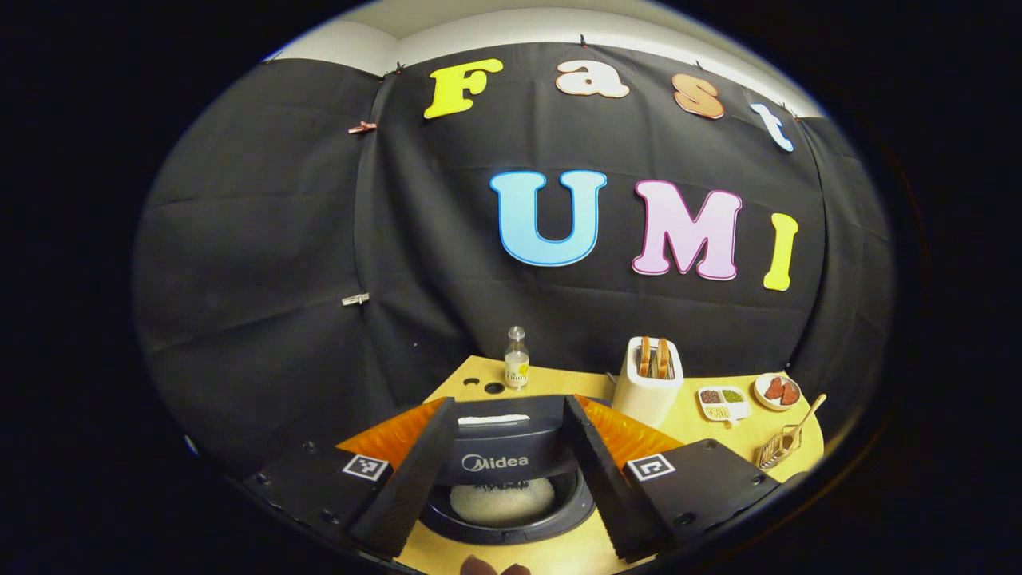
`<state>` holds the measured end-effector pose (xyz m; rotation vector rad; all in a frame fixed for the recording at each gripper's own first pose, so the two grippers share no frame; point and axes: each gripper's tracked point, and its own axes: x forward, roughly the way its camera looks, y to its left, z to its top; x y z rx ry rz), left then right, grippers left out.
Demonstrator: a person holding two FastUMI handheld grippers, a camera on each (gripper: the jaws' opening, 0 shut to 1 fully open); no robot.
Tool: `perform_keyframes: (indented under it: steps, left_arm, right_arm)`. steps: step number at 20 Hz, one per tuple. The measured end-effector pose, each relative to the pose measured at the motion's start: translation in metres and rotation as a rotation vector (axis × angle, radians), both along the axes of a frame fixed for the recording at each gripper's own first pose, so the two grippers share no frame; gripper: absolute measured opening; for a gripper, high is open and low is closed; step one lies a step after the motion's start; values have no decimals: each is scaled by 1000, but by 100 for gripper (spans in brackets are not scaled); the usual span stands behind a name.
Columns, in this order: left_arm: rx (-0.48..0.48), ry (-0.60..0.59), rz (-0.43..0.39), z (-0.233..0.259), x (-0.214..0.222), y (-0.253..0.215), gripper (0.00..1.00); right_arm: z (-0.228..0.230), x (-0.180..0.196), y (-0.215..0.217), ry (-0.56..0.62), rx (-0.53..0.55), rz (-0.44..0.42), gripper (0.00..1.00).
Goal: Close the left gripper, press the button to open the rice cooker; take a wooden spoon from the chopstick holder with the right hand, scoop a spoonful of rice and pour it into the rice cooker, then put the wooden spoon back into the chopstick holder.
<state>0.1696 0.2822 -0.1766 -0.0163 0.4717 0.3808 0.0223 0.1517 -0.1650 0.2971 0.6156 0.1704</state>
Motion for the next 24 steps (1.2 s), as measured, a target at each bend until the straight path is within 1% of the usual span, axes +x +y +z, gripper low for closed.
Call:
perform_keyframes:
  steps: [4, 7, 10, 12, 13, 14, 15, 16, 18, 20, 23, 24]
  left_arm:
    - [-17, 39, 37, -48, -33, -11, 92]
    - [7, 27, 37, -61, -41, -15, 93]
    - [1, 29, 63, -78, -46, -16, 92]
    - [-44, 61, 82, -100, -53, -16, 93]
    - [-99, 113, 99, -120, -61, -19, 93]
    - [-87, 98, 94, -118, -62, -18, 93]
    - [-58, 112, 83, -121, -60, -19, 93]
    - [-45, 114, 84, -125, -64, -20, 90]
    - [-53, 103, 111, -127, -61, -18, 90]
    - [-20, 97, 113, -127, -62, -18, 91]
    - [-40, 81, 93, -123, -61, -18, 90]
    - [-57, 77, 99, -119, -63, -15, 89]
  right_arm:
    - [-2, -3, -7, 2, -8, 7, 96]
    - [-7, -7, -10, 15, -15, 11, 97]
    - [-10, -12, -14, 26, -24, 16, 96]
    - [-10, -13, -16, 27, -30, 19, 96]
    - [-10, -13, -17, 28, -30, 18, 96]
    - [-10, -13, -17, 28, -30, 17, 96]
    - [-11, -13, -18, 29, -30, 15, 96]
    - [-11, -13, -18, 31, -31, 15, 96]
    - [-13, -14, -19, 36, -29, 12, 97]
    - [-12, -15, -18, 36, -22, 9, 97]
    - [-7, -13, -20, 23, -20, 0, 96]
    - [-6, -10, -22, 18, -14, -7, 97]
